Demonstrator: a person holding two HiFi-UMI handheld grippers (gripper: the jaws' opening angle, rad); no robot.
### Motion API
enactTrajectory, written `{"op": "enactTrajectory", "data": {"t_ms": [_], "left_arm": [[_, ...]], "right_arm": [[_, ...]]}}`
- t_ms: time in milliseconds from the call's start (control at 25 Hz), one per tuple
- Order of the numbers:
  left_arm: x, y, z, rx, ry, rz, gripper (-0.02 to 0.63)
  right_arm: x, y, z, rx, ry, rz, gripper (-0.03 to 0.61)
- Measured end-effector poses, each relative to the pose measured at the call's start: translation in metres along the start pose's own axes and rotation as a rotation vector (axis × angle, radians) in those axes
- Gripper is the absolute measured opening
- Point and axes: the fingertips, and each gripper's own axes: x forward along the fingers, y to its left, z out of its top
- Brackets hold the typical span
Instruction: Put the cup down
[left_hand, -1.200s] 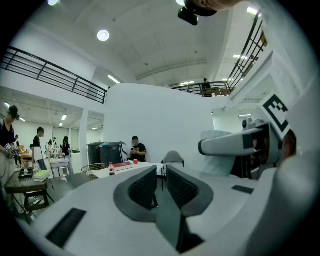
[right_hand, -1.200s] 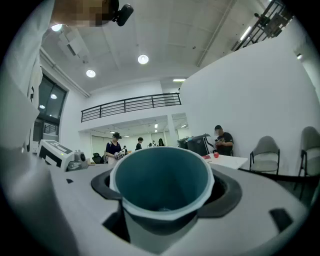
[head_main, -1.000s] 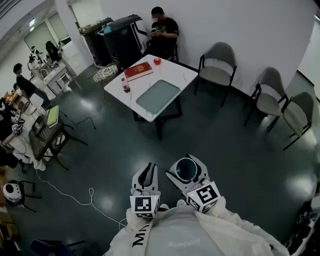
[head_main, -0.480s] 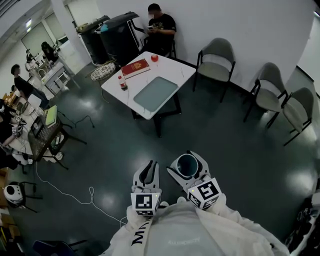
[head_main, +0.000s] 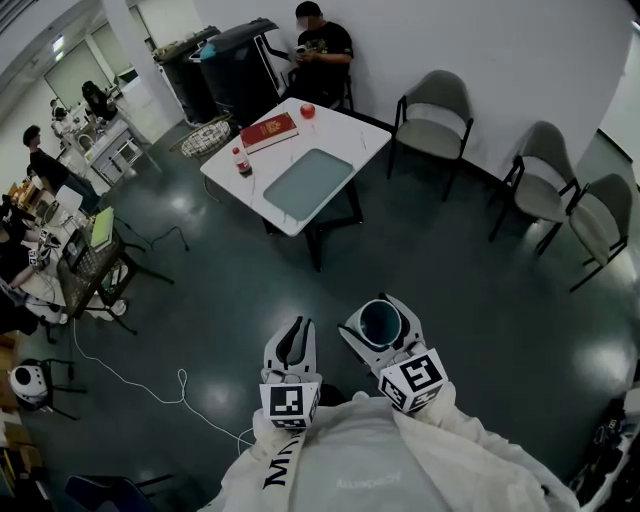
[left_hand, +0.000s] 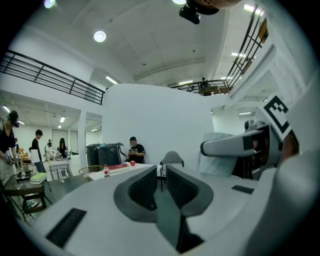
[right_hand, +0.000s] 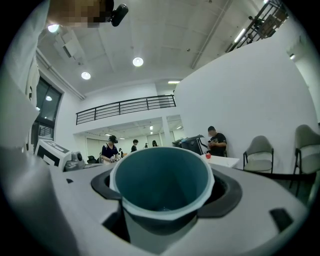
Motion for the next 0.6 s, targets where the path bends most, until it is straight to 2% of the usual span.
{"op": "enactTrajectory", "data": {"t_ms": [40, 160, 600], "left_arm": [[0.0, 0.001, -0.001, 0.005, 0.0, 0.008, 0.066], [0.001, 0.005, -0.002, 0.015, -0.002, 0.034, 0.012], [0.036, 0.019, -0.004, 0.022, -0.024, -0.004, 0.012]], "right_arm": [[0.0, -0.002, 0.0, 0.001, 0.0, 0.001, 0.408], [0.001, -0.005, -0.001, 0.01, 0.0, 0.007, 0.408], [0.024, -0.027, -0.006, 0.035, -0.005, -0.017, 0.408]]}}
